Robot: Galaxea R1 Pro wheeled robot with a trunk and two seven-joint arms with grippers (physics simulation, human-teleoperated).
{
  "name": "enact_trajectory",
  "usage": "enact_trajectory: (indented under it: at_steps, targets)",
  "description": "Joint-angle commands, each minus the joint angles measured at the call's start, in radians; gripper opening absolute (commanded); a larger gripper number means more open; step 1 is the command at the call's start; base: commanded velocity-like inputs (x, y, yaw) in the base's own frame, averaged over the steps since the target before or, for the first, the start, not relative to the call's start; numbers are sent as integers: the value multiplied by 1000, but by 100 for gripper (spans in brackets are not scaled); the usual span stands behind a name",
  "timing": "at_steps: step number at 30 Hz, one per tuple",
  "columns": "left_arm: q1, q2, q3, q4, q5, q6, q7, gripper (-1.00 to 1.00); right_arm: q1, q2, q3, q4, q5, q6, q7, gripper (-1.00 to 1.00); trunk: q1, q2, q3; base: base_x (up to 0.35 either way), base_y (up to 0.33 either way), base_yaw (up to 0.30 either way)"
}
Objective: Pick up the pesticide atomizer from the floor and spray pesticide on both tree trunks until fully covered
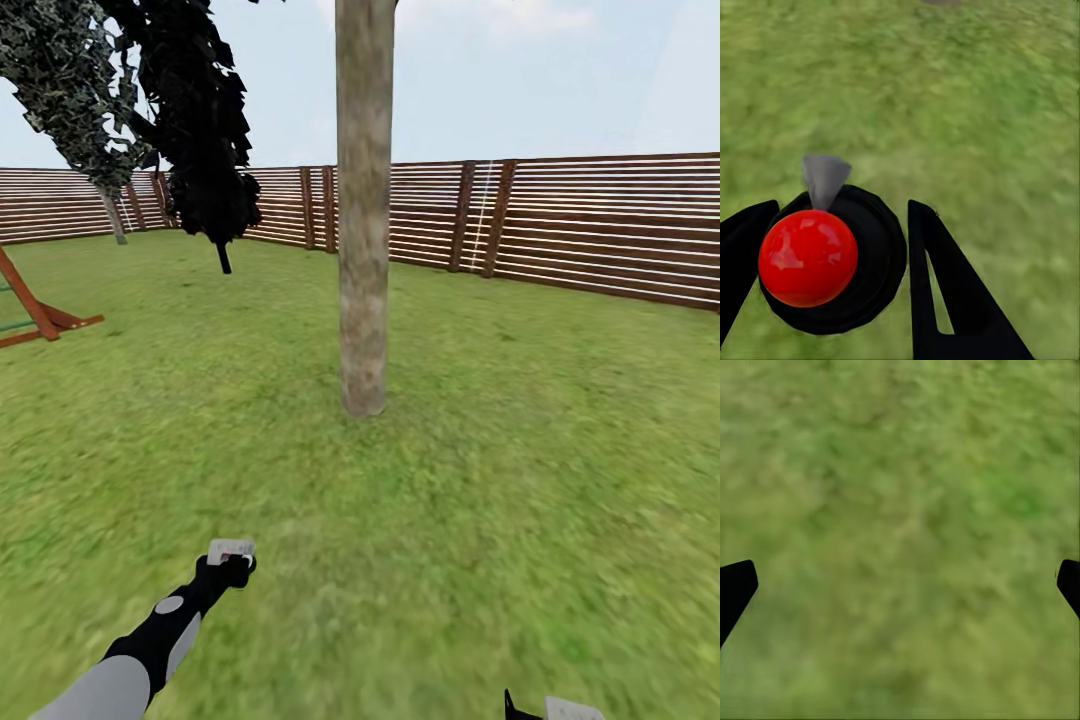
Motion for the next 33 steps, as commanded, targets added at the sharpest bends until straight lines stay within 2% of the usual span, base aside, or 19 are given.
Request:
enact_trajectory:
  at_steps: [1, 21, 33]
  targets:
    - [0, 0, 0, 0, 0, 0, 0, -100, 0, 0, 0, 0, 0, 0, 0, 100, 0, 0, 0, 339, 0, 0]
    - [0, 0, 0, 0, 0, 0, 0, -100, 0, 0, 0, 0, 0, 0, 0, 100, 0, 0, 0, 339, -1, 0]
    - [-1, 0, 0, 0, 0, 0, 2, -100, 0, 0, 0, 0, 0, 0, -1, 100, 0, 0, 0, 339, -80, 0]
